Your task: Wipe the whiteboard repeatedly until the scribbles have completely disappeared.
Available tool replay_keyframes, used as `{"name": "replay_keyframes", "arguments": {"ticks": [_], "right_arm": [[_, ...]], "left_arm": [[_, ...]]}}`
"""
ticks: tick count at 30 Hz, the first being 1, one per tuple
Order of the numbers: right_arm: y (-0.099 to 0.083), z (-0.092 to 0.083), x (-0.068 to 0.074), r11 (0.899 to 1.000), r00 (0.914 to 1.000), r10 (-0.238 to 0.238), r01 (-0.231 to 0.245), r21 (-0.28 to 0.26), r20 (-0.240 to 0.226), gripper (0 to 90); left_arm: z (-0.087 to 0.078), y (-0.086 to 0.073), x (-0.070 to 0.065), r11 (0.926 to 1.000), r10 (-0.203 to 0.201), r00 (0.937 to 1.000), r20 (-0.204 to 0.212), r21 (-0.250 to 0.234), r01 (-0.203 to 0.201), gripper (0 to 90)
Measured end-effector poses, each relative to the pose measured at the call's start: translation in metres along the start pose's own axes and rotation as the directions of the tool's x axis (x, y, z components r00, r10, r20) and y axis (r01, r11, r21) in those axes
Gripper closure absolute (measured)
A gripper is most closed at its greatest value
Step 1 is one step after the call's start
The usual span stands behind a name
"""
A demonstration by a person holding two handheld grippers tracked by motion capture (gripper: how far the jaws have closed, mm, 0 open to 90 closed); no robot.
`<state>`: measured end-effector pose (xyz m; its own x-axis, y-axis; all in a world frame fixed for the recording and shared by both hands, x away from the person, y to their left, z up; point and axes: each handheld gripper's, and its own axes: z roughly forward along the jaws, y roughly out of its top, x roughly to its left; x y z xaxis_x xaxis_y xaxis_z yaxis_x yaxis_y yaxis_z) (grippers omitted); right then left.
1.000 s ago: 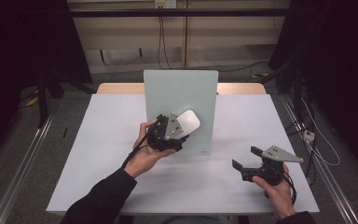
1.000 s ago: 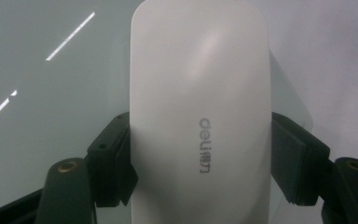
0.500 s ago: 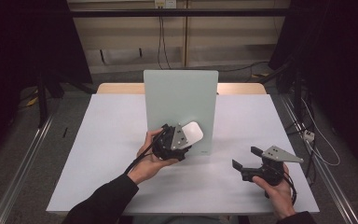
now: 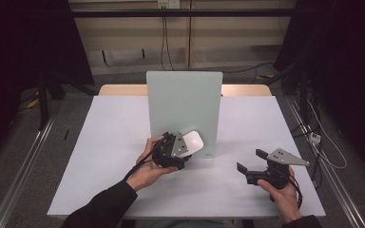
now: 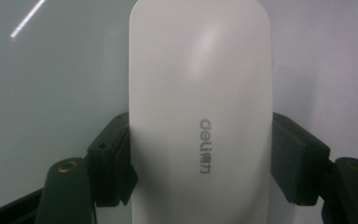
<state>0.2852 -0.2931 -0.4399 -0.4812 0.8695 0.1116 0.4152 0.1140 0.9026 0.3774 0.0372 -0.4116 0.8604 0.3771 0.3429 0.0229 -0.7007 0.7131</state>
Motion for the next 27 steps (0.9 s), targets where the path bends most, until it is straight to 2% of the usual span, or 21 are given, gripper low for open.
{"name": "replay_keyframes", "arguments": {"ticks": [4,6,13,17,24,27], "right_arm": [[0.0,0.0,0.0,1.0,1.0,0.003,-0.003,0.003,0.003,7.2],[0.0,0.0,0.0,1.0,1.0,0.003,-0.004,0.002,0.002,7.2],[0.0,0.001,0.0,1.0,1.0,0.0,0.0,0.005,0.001,7.2],[0.0,0.001,0.0,1.0,1.0,-0.003,0.003,0.005,0.002,7.2],[0.0,0.002,0.001,1.0,1.0,-0.004,0.004,0.006,-0.001,7.2],[0.0,0.002,0.001,1.0,1.0,-0.003,0.003,0.007,-0.001,7.2]], "left_arm": [[-0.012,0.005,0.015,0.998,-0.047,0.9982,-0.037,-0.045,0.045,30.9],[-0.015,0.007,0.02,0.9947,-0.075,0.9961,-0.048,-0.074,0.071,30.9],[-0.028,0.018,0.039,0.9861,-0.115,0.9899,-0.083,-0.129,0.104,30.9],[-0.031,0.021,0.043,0.9835,-0.126,0.9871,-0.098,-0.143,0.112,30.9],[-0.028,0.016,0.038,0.9898,-0.109,0.9928,-0.051,-0.098,0.103,30.9],[-0.028,0.014,0.038,0.9866,-0.133,0.9906,-0.033,-0.1,0.129,31.0]]}}
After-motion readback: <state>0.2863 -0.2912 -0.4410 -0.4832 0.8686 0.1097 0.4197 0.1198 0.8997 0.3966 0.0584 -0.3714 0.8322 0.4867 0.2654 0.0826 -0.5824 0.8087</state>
